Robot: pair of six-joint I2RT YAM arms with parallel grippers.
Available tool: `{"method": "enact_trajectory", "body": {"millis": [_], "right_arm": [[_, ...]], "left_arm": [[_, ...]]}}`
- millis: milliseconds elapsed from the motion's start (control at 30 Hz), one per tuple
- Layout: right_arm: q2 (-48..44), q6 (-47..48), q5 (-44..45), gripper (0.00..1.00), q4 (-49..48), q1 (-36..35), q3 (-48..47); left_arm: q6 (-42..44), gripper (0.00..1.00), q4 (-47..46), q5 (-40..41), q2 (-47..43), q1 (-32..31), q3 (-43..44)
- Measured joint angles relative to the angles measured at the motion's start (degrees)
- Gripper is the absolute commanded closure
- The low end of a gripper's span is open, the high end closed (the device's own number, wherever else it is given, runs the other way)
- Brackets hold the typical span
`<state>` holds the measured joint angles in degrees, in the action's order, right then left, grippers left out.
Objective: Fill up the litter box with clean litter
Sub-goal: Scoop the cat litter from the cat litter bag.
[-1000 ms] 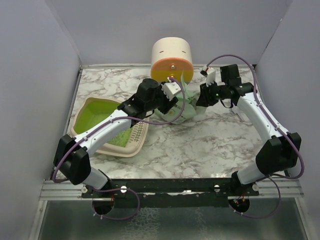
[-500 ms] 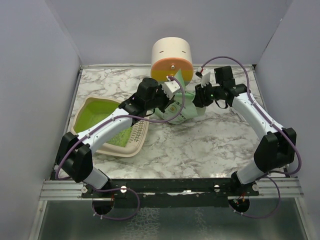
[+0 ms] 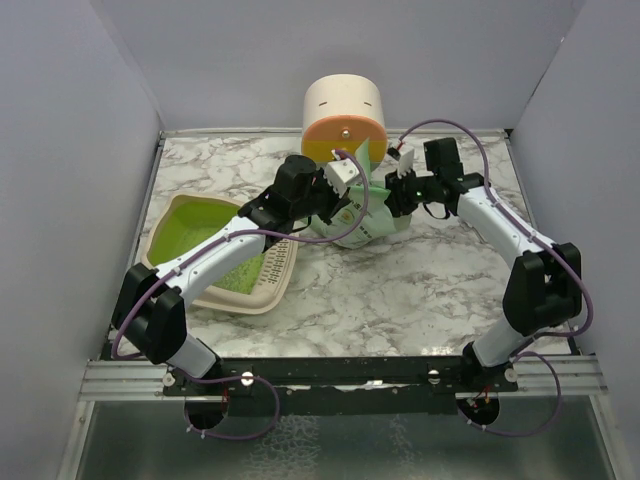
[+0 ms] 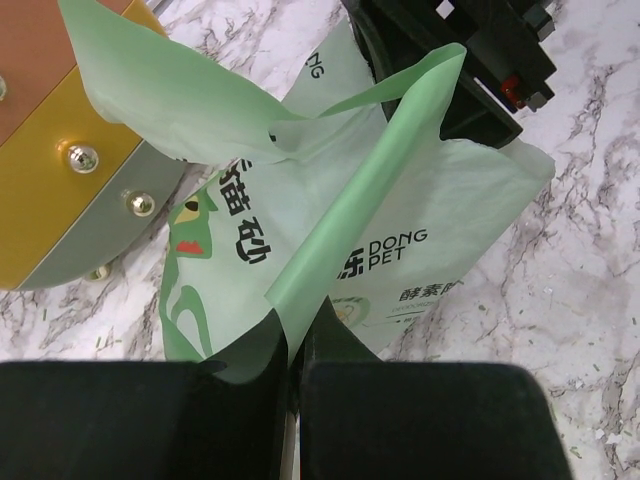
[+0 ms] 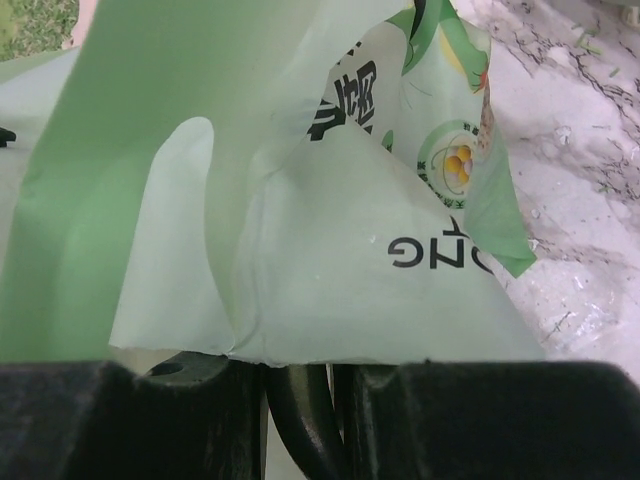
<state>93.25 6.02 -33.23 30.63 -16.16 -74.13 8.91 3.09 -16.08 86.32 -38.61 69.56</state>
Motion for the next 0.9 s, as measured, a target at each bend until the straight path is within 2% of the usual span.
{"method": "enact_trajectory", "body": {"millis": [900], "right_arm": [[2.8,-4.5,-9.3,0.99,-13.3,1.0,7.1]], "left_arm": [[-3.0,1.00,-1.2,-1.5,3.2,0.3,2.0]]}}
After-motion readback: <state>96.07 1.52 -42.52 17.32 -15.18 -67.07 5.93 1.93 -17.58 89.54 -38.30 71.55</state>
